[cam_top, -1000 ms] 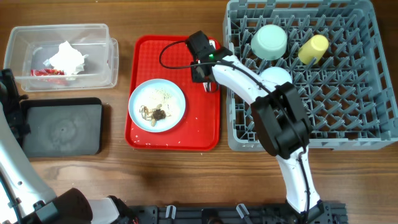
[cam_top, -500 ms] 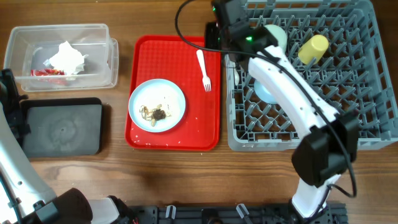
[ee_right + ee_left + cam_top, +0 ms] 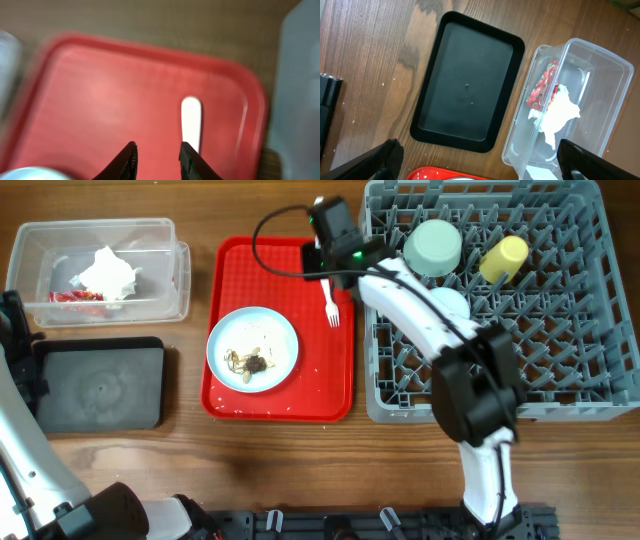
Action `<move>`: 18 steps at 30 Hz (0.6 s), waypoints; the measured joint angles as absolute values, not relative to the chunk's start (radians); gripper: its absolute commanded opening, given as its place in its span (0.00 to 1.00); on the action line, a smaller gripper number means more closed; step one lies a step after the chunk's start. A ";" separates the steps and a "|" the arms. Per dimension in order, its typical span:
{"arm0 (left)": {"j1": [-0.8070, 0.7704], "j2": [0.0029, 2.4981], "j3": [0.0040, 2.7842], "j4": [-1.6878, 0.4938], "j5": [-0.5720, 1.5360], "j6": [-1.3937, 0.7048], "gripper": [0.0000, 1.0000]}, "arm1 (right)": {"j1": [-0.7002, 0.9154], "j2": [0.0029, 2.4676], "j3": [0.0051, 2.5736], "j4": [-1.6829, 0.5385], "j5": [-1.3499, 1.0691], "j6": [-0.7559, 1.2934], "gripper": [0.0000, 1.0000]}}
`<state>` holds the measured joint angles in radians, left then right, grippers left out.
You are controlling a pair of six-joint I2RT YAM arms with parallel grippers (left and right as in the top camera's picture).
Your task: Sort waste into correct bins and load items into the dishwasher rack
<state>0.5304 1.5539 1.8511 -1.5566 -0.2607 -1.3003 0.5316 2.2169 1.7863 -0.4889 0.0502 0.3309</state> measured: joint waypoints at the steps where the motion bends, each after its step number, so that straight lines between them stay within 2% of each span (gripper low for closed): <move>1: 0.530 1.554 1.851 -1.556 -0.261 -1.300 1.00 | 0.532 2.240 1.782 -0.489 0.055 0.330 0.31; 18: 0.530 1.554 1.851 -1.556 -0.261 -1.300 1.00 | 0.532 2.336 1.777 -0.550 0.105 0.324 0.31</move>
